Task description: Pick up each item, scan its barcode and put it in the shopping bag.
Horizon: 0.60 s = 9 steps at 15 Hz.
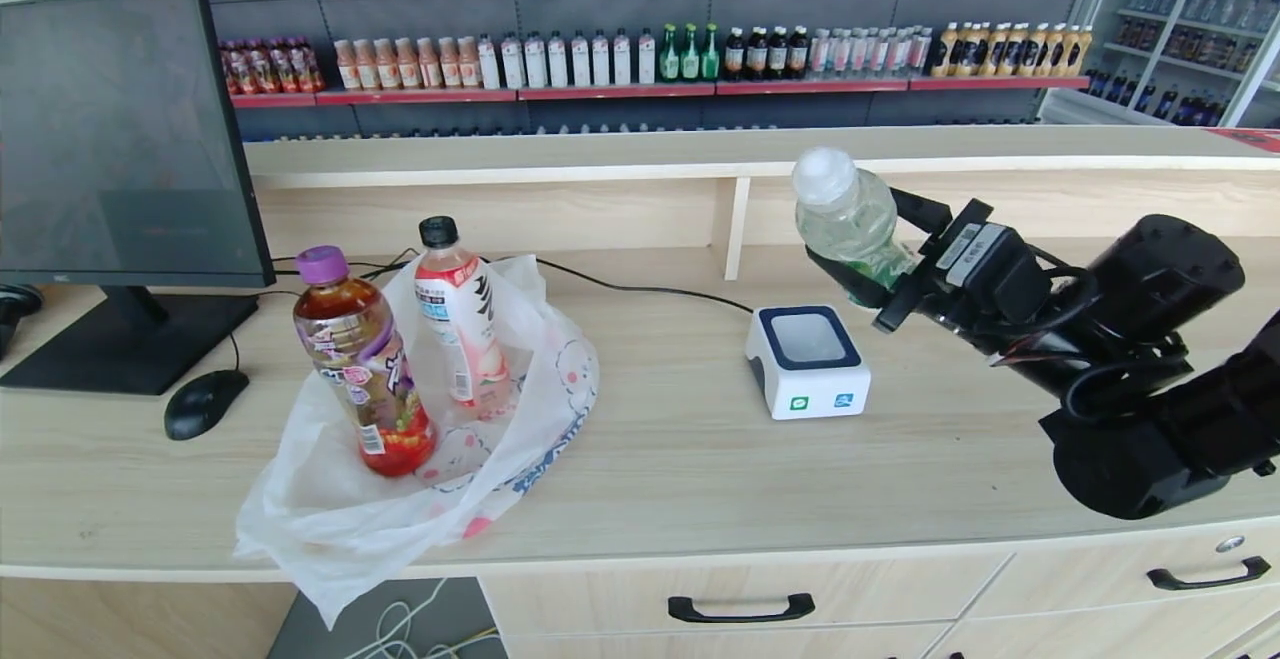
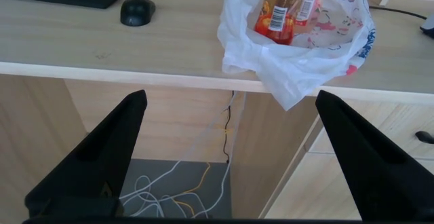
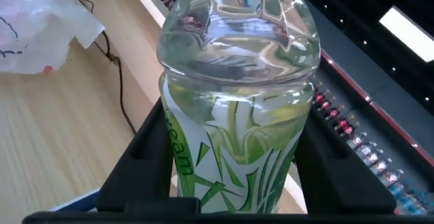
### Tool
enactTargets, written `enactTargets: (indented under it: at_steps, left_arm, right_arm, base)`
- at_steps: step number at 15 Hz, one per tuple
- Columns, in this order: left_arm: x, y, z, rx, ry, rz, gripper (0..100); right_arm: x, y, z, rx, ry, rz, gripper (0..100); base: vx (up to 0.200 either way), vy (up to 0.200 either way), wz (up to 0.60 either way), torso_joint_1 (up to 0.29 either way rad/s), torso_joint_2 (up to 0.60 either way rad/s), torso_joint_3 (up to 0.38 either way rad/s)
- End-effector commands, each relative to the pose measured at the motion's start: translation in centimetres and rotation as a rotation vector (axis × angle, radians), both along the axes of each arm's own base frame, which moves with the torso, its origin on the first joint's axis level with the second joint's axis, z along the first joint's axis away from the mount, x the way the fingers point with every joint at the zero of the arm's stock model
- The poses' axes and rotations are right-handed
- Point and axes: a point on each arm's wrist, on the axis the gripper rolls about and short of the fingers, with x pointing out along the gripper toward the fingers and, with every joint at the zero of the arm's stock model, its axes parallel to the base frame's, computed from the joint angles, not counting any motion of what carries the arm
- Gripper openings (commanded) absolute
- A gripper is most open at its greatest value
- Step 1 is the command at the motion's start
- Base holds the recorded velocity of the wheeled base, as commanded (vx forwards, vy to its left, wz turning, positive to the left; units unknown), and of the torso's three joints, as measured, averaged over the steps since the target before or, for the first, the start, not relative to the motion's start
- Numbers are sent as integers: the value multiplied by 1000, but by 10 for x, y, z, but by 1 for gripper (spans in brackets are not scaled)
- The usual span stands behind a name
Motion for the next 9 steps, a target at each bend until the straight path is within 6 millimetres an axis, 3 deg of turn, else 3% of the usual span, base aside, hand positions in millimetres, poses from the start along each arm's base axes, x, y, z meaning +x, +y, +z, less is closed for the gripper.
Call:
enactTargets:
  at_steps: [1, 4, 9]
  left_arm:
    - [0, 0, 0, -1, -1, 2, 100]
    - [0, 0, 0, 1, -2, 0, 100]
    - [0, 0, 0, -1, -1, 2, 100]
  right_arm:
    - [8, 3, -13, -51, -4, 38, 0]
    - [8, 2, -25, -103, 1, 65, 0]
    - [7, 3, -25, -116, -8, 90, 0]
  base:
    - [0, 0, 0, 0, 0, 0]
    - [0, 0, 0, 0, 0, 0]
    - [0, 0, 0, 0, 0, 0]
